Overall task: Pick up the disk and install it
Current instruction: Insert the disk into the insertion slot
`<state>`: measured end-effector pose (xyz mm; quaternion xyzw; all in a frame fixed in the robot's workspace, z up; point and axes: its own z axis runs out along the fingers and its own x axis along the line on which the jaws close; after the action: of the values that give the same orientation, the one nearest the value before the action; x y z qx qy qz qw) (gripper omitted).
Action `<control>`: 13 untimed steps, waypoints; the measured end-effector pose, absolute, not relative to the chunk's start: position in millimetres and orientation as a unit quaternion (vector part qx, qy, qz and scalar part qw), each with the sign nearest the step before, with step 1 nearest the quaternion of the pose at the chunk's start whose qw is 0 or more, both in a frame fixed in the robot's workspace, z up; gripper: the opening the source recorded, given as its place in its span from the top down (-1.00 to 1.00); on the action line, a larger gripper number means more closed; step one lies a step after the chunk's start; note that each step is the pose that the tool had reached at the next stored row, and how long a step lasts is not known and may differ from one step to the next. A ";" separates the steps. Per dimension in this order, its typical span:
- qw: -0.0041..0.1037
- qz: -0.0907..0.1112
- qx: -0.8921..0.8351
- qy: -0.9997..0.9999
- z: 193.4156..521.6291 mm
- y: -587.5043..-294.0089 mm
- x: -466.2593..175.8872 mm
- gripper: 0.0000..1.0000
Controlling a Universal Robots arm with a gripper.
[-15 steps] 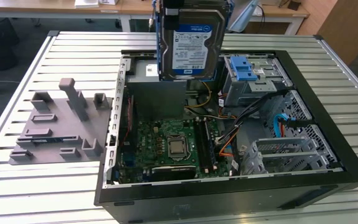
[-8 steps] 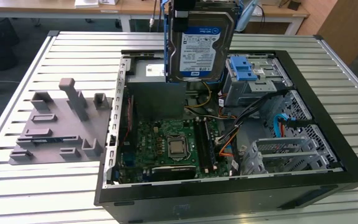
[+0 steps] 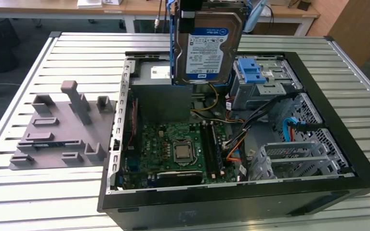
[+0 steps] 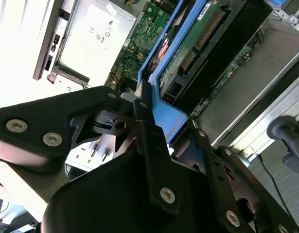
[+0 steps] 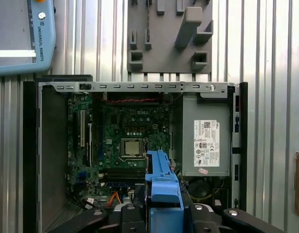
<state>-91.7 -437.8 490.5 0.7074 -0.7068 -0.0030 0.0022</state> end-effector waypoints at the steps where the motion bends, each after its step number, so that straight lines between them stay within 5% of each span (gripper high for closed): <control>1: 0.002 -0.003 0.707 -0.707 490.5 -437.8 -91.7 0.27; 13: 0.002 -0.003 0.707 -0.707 488.4 -454.3 -91.6 0.27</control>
<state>-91.6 -454.3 488.4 0.7074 -0.7068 -0.0031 0.0021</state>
